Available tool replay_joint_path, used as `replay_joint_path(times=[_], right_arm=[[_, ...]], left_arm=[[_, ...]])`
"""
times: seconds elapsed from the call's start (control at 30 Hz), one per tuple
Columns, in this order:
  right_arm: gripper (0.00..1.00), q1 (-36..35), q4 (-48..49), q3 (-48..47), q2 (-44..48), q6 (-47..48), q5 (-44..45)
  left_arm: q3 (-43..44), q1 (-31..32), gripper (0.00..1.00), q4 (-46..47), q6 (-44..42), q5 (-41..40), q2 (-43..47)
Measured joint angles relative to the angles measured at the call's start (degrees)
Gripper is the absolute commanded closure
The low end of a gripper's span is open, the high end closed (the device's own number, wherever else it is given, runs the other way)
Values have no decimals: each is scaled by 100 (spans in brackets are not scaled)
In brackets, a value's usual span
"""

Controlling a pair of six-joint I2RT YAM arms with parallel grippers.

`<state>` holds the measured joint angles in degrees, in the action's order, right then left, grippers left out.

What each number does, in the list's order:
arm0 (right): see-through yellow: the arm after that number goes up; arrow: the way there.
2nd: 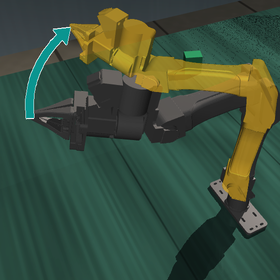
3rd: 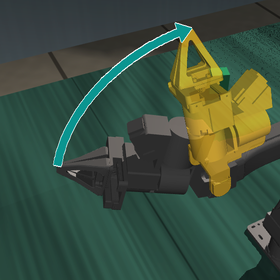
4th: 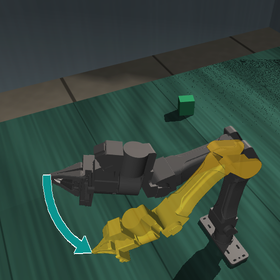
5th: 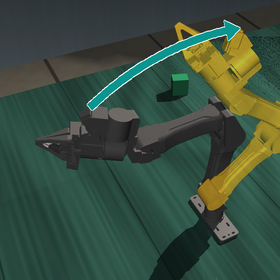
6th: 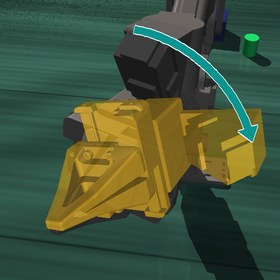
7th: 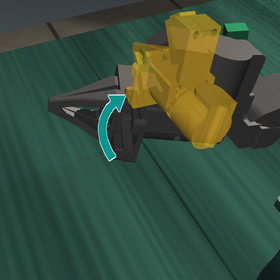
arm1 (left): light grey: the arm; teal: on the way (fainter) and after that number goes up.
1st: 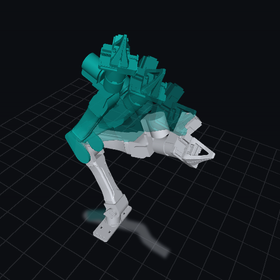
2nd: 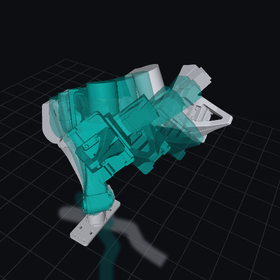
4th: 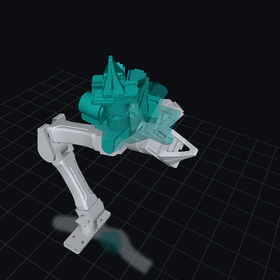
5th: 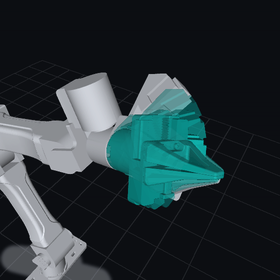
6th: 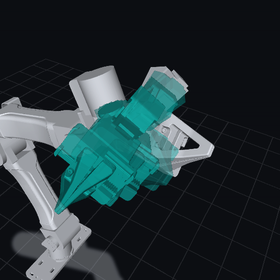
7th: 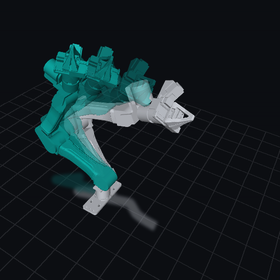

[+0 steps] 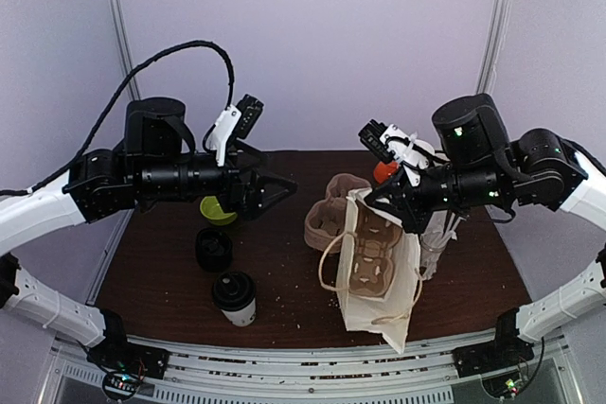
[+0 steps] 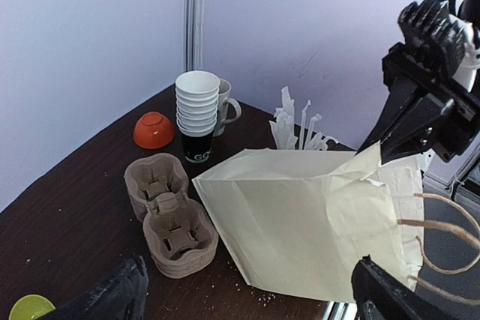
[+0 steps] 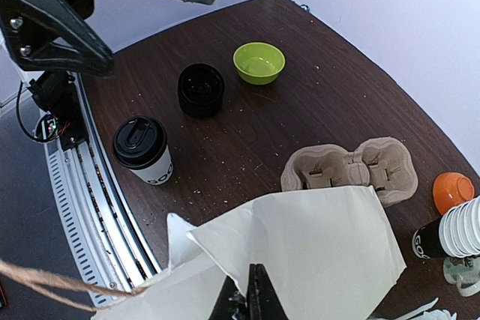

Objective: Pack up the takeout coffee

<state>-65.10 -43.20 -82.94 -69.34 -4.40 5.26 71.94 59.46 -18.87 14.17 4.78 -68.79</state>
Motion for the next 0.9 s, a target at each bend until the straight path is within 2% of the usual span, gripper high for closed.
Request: replay_joint_path(times=[0.17,0.47,0.77,0.9], right_arm=[[100,-271,-232,-260,-17,105,199],[100,-341,-363,-608,-37,144,485],[100,-286,-46,-1569,-221,-101,1202],[100,96,304,-2031,-621,-269,1388]], left_arm=[[-232,0,2,116,-61,0,44],[-240,0,2,221,-87,-103,46],[-297,0,1,439,-79,-1176,629],[-317,0,2,695,-79,-1674,942]])
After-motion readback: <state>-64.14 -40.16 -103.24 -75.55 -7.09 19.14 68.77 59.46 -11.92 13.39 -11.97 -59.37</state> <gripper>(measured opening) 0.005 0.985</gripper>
